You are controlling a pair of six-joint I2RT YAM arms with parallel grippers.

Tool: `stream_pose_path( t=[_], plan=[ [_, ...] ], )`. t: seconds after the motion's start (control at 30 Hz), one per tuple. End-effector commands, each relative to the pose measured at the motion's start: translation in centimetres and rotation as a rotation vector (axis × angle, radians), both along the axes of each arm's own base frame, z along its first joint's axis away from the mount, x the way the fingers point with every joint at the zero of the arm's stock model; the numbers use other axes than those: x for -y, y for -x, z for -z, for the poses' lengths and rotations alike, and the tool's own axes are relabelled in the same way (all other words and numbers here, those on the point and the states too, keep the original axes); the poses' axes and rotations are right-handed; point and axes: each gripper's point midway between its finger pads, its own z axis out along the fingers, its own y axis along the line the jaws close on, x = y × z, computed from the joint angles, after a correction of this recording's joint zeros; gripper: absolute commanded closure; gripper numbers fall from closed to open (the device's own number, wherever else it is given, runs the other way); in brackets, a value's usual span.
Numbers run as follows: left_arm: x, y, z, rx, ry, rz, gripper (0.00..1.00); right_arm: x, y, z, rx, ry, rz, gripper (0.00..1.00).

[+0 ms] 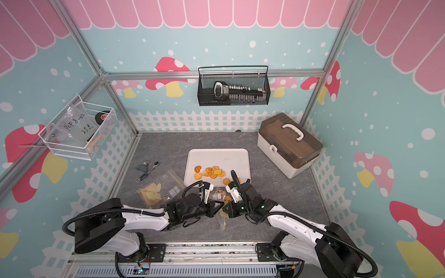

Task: Pour cookies out of the ziploc bag
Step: Open the ziploc bag at the center of the board.

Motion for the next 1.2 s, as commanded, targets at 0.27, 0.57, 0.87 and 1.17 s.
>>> stream_pose_path(
  t=[0.27, 0.57, 0.87, 1.17],
  plan=[
    [-1.1, 0.3, 0.2, 0.01, -0.018, -0.016, 0.69, 0.6, 0.2, 0.6, 0.008, 0.036, 0.007, 1.0],
    [-0.5, 0.2, 0.5, 0.004, -0.021, -0.004, 0.7, 0.4, 0.2, 0.6, 0.009, 0.034, -0.01, 1.0],
    [0.8, 0.4, 1.6, -0.026, -0.007, 0.033, 0.89, 0.7, 0.6, 0.8, 0.018, 0.036, -0.015, 1.0],
    [0.2, 0.3, 1.1, -0.01, -0.022, 0.015, 1.0, 2.3, 0.2, 0.4, 0.064, 0.093, 0.033, 0.78]
  ],
)
